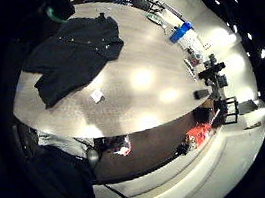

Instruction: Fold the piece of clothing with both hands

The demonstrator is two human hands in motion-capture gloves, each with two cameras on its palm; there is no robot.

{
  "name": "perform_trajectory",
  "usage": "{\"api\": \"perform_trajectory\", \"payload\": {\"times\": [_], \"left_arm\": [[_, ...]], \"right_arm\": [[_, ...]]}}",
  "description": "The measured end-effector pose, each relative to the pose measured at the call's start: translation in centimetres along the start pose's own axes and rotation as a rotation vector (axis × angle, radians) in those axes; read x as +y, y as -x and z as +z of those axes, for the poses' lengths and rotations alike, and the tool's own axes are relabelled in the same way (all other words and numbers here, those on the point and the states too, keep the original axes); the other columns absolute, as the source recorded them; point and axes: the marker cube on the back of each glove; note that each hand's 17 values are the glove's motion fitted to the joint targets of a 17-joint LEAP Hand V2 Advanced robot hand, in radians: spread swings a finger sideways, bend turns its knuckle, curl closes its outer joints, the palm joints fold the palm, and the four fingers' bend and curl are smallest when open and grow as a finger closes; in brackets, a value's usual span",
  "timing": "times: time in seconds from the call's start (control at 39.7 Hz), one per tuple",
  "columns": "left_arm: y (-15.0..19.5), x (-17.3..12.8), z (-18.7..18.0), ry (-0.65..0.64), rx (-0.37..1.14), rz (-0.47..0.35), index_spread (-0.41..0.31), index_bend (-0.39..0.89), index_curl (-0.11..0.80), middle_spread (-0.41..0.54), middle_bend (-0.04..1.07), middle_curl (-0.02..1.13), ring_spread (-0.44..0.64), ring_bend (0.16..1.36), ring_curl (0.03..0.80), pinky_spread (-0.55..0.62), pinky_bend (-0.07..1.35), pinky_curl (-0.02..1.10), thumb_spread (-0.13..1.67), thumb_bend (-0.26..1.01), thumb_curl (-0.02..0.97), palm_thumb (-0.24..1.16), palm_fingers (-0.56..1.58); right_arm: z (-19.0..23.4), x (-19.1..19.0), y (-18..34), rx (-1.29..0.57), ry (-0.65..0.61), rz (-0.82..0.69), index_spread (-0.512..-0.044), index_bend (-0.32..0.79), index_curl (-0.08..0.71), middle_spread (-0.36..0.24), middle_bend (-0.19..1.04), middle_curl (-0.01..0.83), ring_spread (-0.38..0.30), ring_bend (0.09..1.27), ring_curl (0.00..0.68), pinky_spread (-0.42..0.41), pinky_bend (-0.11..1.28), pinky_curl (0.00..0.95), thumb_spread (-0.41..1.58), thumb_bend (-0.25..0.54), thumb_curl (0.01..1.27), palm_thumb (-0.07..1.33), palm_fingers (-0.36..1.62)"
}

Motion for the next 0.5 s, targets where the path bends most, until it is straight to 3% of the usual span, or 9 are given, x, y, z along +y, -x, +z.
{"api": "perform_trajectory", "payload": {"times": [0.08, 0.2, 0.3, 0.35, 0.5], "left_arm": [[0.6, -0.1, 0.6, 0.018, 0.016, -0.013, -0.072, 0.24, 0.107, 0.023, 0.17, 0.08, 0.1, 0.45, 0.123, 0.12, 0.26, 0.1, 0.59, 0.24, 0.095, 0.38, 0.46], [1.9, -0.2, 2.1, 0.056, 0.07, -0.041, -0.095, 0.23, 0.17, 0.03, 0.16, 0.13, 0.14, 0.48, 0.179, 0.15, 0.26, 0.15, 0.85, 0.24, 0.136, 0.41, 0.43], [3.0, -0.2, 3.8, 0.088, 0.109, -0.038, -0.102, 0.19, 0.197, 0.047, 0.15, 0.15, 0.17, 0.5, 0.204, 0.17, 0.27, 0.19, 0.97, 0.22, 0.161, 0.41, 0.38], [3.4, -0.1, 4.8, 0.102, 0.124, -0.031, -0.105, 0.15, 0.202, 0.056, 0.15, 0.16, 0.17, 0.51, 0.216, 0.18, 0.29, 0.2, 1.01, 0.21, 0.173, 0.41, 0.36], [4.5, -0.8, 8.6, 0.148, 0.142, -0.035, -0.109, 0.15, 0.22, 0.081, 0.15, 0.18, 0.2, 0.56, 0.24, 0.2, 0.33, 0.24, 1.08, 0.17, 0.206, 0.41, 0.3]], "right_arm": [[-0.2, 0.2, -0.2, -0.005, 0.005, 0.005, -0.204, 0.14, 0.072, 0.015, 0.13, 0.042, 0.017, 0.44, 0.127, 0.106, 0.52, 0.159, 0.6, 0.136, 0.04, 0.2, 0.44], [-0.7, 0.8, -0.8, -0.027, 0.047, 0.022, -0.267, 0.15, 0.129, 0.02, 0.15, 0.081, 0.023, 0.48, 0.194, 0.14, 0.56, 0.225, 0.89, 0.142, 0.06, 0.22, 0.4], [-1.1, 0.8, -0.9, -0.06, 0.103, 0.006, -0.292, 0.15, 0.155, 0.02, 0.19, 0.122, 0.029, 0.48, 0.212, 0.154, 0.56, 0.245, 1.04, 0.14, 0.08, 0.23, 0.4], [-1.0, 0.5, -1.0, -0.069, 0.133, -0.001, -0.3, 0.14, 0.161, 0.017, 0.23, 0.15, 0.033, 0.46, 0.217, 0.162, 0.54, 0.25, 1.07, 0.193, 0.13, 0.34, 0.41], [-0.5, -0.9, -0.8, -0.013, 0.249, 0.017, -0.303, 0.13, 0.177, 0.008, 0.26, 0.206, 0.037, 0.46, 0.236, 0.179, 0.52, 0.265, 1.12, 0.182, 0.18, 0.4, 0.41]]}}
